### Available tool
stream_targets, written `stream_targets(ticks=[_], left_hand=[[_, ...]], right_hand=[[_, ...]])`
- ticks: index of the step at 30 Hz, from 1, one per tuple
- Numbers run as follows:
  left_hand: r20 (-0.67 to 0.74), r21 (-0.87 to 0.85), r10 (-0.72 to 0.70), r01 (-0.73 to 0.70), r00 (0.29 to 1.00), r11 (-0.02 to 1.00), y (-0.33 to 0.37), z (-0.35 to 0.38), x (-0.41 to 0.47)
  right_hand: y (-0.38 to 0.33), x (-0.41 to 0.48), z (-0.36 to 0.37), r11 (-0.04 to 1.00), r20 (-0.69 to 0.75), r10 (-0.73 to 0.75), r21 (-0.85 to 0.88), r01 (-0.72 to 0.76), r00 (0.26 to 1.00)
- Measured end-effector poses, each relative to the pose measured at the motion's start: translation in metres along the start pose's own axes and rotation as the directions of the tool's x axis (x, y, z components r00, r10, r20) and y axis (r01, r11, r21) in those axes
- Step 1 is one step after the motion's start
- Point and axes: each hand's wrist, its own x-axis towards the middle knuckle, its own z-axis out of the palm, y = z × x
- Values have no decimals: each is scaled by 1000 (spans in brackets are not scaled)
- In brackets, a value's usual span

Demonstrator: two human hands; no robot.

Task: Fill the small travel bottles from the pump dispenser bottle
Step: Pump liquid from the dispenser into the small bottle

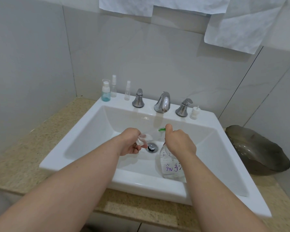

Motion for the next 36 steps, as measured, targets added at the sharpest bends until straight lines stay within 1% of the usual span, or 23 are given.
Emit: stream_targets(ticks=[4, 12, 26, 36], left_hand=[[0, 0, 2, -2, 1000, 1000, 0, 0, 0], [-10, -2, 0, 0, 1000, 1000, -1, -1, 2], [-1, 29, -4, 4, 1000, 1000, -2, -1, 5], [7, 4, 7, -7, 1000, 1000, 0, 0, 1]], right_hand=[[0, -1, 0, 1000, -11, 2, -22, -3, 1000], [-3, 0, 0, 1000, 1, 5, 22, -5, 1000], [-2, 4, -1, 1000, 16, -15, 18, 15, 1000], [3, 3, 3, 1000, 12, 15, 8, -15, 1000]])
